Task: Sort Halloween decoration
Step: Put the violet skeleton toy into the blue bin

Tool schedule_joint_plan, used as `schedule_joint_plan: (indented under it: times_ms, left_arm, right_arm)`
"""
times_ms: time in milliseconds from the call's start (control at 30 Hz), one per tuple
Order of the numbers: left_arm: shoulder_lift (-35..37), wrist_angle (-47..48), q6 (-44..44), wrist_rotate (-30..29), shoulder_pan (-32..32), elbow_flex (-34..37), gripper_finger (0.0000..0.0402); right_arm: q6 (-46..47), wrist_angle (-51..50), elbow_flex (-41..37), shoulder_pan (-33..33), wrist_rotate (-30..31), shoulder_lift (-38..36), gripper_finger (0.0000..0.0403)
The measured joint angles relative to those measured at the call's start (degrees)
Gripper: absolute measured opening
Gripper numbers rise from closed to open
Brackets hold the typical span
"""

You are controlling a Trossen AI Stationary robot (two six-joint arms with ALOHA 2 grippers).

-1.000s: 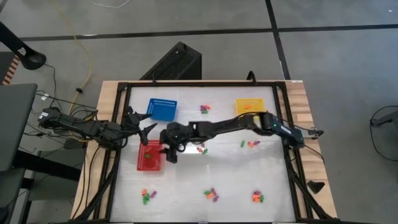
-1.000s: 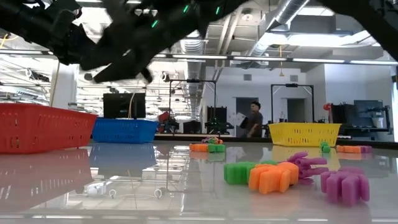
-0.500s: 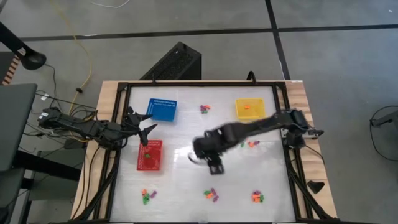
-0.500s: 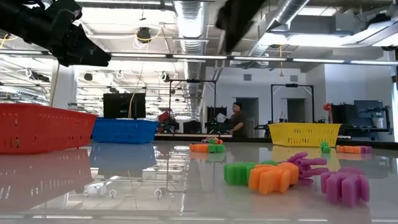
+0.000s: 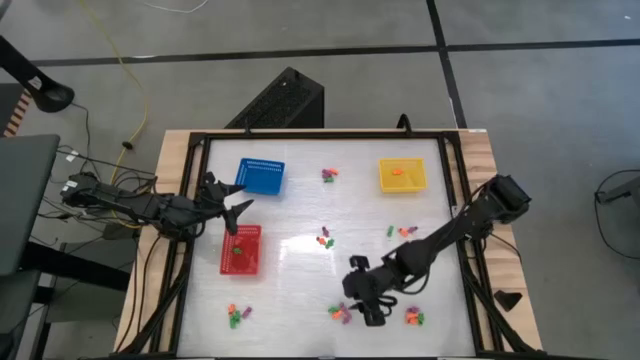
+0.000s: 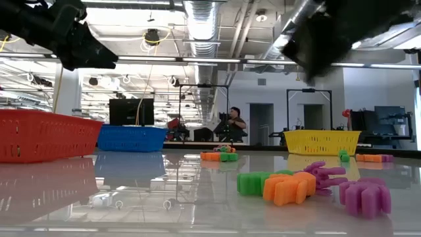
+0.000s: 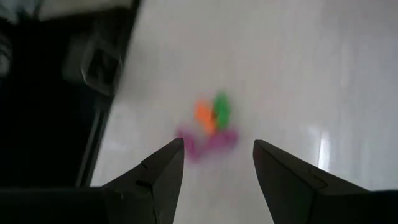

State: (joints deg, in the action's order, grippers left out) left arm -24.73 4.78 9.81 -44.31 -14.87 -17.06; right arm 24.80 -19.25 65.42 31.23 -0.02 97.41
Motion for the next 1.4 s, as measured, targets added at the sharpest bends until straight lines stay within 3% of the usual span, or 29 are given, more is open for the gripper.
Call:
schedule_joint_plan:
  times_ms: [267,433,600,833,1400]
  left_arm:
    - [-0.75,-1.78,1.09,0.11,0.00,0.00,0.0226]
    - [-2.34,-1.73,1.85,0.58,0.00,0.00,0.0226]
    - [-3.82,-1.75,1.35,0.54,0.02,0.00,0.0226]
    - [-4.13,-1.73,1.24,0.51,0.02,0.00,0.0226]
    - [-4.15,-1.80,1.19,0.45,0.02,0.00,0.0226]
  right_arm:
    - [29.79,-21.97,2.94,4.36,-14.65,-0.29,0.0223]
    - [34.45,-34.09,2.67,7.11,-18.13,-0.18,0.0223]
    - [33.35,-35.03,1.20,8.76,-21.73,-0.07,0.0223]
    - [24.79,-33.79,-1.22,10.72,-16.00,-0.03,0.0223]
    - [24.01,-25.07,-7.91,12.61,-12.90,0.90,0.0208]
